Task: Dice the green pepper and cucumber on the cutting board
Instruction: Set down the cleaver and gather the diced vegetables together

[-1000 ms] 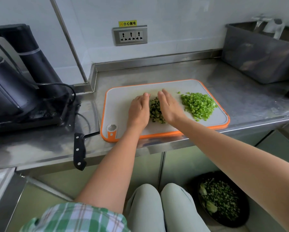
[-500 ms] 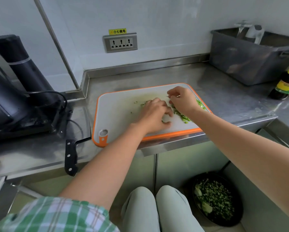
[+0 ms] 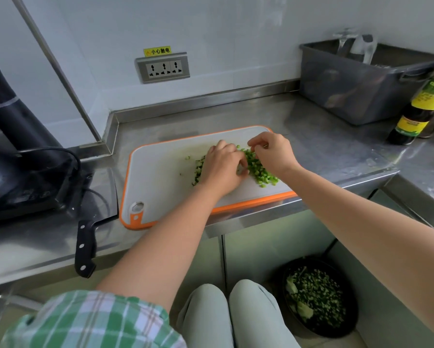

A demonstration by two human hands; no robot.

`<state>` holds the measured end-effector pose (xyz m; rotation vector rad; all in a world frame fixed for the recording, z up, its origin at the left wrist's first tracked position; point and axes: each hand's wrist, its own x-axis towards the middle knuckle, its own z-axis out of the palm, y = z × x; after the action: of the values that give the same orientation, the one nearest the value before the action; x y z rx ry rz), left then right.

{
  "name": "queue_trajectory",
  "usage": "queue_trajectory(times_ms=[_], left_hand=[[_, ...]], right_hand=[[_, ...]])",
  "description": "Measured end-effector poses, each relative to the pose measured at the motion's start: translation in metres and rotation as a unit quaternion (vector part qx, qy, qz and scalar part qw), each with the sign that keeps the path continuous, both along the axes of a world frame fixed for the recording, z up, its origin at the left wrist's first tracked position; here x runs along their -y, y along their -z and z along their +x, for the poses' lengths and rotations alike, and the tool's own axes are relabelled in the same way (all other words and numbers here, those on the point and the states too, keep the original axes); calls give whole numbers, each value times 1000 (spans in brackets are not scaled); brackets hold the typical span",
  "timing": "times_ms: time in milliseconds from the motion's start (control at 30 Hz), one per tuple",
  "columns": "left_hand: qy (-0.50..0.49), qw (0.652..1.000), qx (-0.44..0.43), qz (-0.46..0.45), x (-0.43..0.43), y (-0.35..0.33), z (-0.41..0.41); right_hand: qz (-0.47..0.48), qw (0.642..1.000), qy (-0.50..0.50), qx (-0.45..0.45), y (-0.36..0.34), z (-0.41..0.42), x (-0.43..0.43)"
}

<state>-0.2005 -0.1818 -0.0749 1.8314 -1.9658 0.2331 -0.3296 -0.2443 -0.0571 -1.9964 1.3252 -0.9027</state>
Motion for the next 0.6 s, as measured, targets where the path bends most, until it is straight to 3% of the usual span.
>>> queue_trajectory(times_ms=[200,600], left_hand=[[-67,997,19,37,14,8,-10],[-54,997,42,28,13,9,1]], right_hand=[[3,1000,1,-5,2,-8,4],[-5,999,-15,-43,3,-10,3]])
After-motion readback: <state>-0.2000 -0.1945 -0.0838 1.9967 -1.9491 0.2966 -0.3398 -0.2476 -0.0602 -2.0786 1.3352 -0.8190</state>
